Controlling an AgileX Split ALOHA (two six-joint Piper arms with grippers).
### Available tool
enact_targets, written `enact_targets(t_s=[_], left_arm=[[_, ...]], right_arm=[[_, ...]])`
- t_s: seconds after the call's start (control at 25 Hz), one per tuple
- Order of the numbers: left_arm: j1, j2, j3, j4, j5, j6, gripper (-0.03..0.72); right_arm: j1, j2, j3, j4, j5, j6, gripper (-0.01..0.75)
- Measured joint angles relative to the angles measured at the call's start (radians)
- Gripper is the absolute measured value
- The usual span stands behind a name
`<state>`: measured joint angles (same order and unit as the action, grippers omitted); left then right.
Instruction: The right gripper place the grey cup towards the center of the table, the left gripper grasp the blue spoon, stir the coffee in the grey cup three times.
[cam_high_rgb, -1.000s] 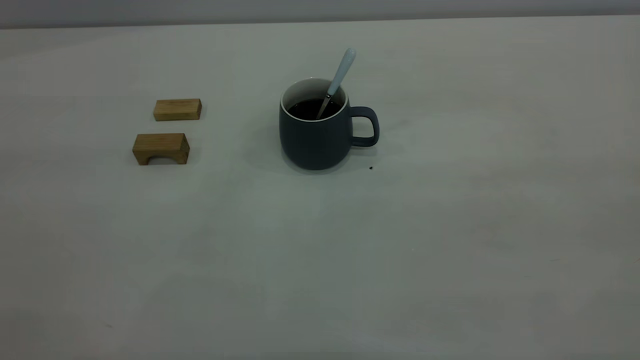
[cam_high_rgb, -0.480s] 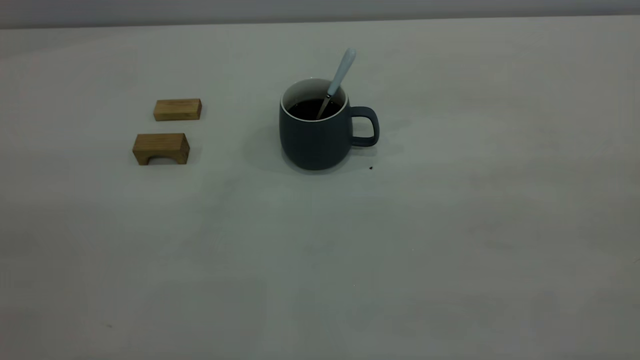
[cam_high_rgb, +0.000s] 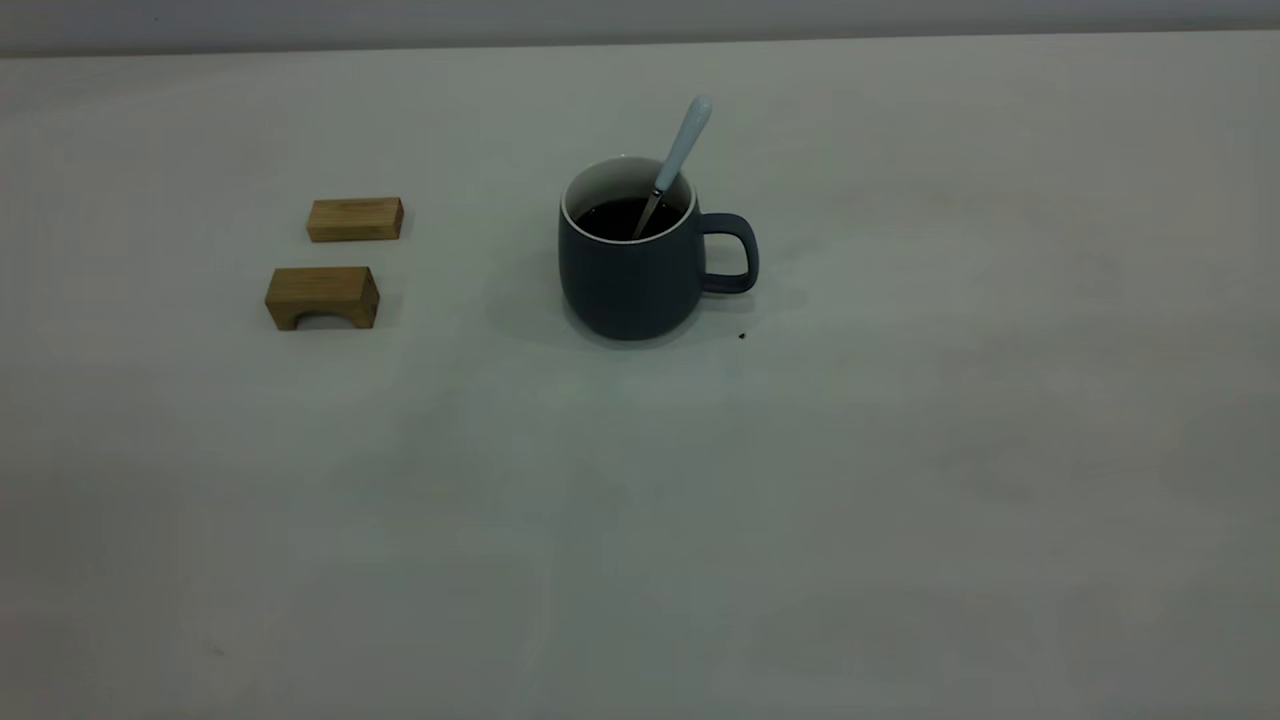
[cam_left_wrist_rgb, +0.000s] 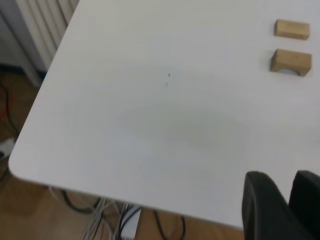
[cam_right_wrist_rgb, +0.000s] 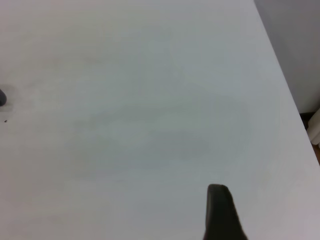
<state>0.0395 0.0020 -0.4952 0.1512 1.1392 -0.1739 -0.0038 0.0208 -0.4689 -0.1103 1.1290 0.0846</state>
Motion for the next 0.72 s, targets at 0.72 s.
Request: enact_targets(t_s=[0.72], left_arm=[[0.000,-0.021,0.000,-0.113,0.001,0.174,0.227]], right_arm=[[0.000,0.000,0.000,0.000,0.000,0.000,0.511]])
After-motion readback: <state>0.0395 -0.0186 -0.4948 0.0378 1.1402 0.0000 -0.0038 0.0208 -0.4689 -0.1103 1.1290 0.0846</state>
